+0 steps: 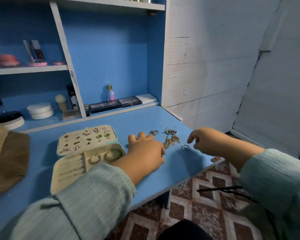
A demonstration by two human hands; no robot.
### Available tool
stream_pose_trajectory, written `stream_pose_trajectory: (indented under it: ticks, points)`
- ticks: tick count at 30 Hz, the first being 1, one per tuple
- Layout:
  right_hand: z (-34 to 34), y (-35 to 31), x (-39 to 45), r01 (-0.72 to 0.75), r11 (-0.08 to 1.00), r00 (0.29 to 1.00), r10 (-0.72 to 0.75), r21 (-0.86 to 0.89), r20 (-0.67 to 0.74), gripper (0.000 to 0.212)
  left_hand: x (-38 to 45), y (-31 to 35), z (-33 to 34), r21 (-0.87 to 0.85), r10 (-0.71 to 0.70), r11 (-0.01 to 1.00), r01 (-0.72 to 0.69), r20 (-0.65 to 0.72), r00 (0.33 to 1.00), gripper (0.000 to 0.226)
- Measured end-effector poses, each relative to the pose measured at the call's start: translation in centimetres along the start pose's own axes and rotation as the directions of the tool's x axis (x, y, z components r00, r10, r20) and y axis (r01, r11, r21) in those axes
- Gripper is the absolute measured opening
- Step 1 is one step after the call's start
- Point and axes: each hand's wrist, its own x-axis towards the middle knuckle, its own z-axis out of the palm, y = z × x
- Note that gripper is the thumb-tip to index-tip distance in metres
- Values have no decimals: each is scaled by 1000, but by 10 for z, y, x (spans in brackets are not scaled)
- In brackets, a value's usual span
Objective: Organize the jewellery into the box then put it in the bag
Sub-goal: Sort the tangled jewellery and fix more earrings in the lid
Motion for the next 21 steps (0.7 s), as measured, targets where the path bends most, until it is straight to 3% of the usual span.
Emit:
stream_pose_trajectory:
  ticks: [4, 12, 21]
  points:
    - [13, 13, 0, 30, 1000, 1000, -30, 6, -4, 38, 4, -1, 3, 23, -35, 999, 35, -2, 999, 26]
    - [33, 10, 5, 128, 990, 986, -121, 56, -117, 23, -4, -13, 6, 63, -94, 994, 93, 1, 996, 19]
    - [43, -7, 2, 160, 984, 971, -143, 78, -190, 24, -10, -16, 8, 61, -90, 994, 90, -4, 996, 24]
